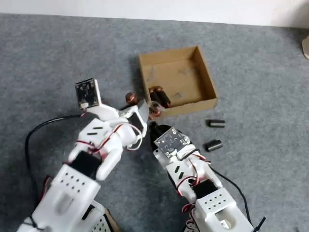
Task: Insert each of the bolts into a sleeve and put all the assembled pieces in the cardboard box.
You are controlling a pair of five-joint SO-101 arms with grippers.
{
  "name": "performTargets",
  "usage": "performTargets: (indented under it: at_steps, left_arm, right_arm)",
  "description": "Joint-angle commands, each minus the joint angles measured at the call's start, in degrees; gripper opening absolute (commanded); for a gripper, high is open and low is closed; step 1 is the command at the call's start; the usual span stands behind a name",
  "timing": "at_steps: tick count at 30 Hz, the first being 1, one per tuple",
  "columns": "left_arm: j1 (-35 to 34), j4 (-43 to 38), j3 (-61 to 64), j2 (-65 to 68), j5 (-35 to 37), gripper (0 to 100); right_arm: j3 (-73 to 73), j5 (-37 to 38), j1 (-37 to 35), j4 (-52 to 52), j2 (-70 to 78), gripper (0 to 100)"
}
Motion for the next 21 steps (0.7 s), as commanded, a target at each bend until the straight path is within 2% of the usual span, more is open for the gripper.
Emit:
performTargets:
  at_steps: [1, 6, 21]
  left_arm:
    - [1.2, -1.1, 1.3, -5.0, -2.3, 0]
    - [4.0, -6.3, 5.4, -5.0, -3.2, 0]
    - [3.6, -6.8, 7.7, -5.0, -3.7, 0]
  right_arm:
    - [8.7, 0.6, 0.8, 0.0, -0.5, 0.4]
    - [8.7, 0.6, 0.8, 0.0, -0.5, 0.4]
    - [8.7, 0.6, 0.8, 0.0, -0.6, 0.4]
